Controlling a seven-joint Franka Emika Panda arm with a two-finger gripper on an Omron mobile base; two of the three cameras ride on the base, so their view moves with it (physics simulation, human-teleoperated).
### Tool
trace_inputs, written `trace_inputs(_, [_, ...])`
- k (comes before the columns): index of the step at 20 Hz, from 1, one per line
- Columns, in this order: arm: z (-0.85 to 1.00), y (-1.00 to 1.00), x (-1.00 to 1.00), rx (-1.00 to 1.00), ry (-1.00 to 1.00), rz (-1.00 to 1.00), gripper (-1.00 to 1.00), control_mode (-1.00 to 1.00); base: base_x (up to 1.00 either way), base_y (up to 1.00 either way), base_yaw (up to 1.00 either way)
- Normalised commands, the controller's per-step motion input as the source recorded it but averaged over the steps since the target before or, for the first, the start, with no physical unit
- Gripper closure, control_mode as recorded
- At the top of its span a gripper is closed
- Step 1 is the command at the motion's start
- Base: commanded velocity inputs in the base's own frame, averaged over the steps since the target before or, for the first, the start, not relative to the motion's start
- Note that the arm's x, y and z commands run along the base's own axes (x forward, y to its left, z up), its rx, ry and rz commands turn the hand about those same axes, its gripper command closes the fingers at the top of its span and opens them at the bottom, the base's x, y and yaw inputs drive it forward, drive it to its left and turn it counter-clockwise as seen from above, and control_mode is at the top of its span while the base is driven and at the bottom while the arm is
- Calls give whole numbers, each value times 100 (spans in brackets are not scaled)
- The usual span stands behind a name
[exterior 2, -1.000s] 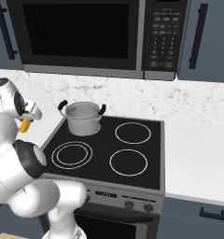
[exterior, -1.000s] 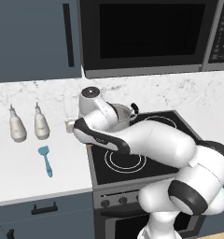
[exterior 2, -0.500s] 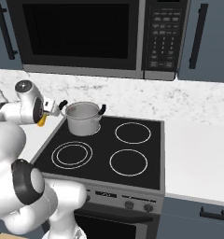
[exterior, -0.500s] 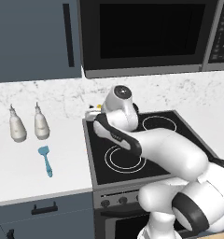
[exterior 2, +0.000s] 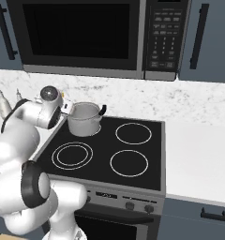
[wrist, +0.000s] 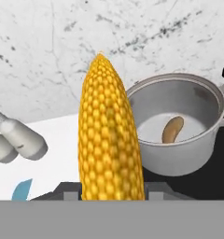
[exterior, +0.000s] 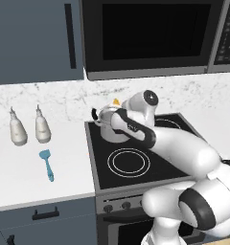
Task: Put the sweet potato and corn in the pot. Retrieve the spatula and lightly stir the vegetables in the pot.
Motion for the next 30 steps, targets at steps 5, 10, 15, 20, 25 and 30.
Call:
trace_inputs(5, [9, -38, 43, 13, 6, 0, 100, -100, 0, 0, 0])
trace_inputs(10, [0, -14, 49, 7, 5, 0, 100, -100, 0, 0, 0])
trace_inputs(15, [0, -2, 40, 6, 0, 0, 100, -100, 0, 0, 0])
trace_inputs(20, [-4, -5, 37, 1, 0, 0, 100, -100, 0, 0, 0])
trace_inputs(25, [-20, -2, 32, 0, 0, 0, 100, -100, 0, 0, 0])
trace_inputs(30, [-21, 0, 25, 0, 0, 0, 100, -100, 0, 0, 0])
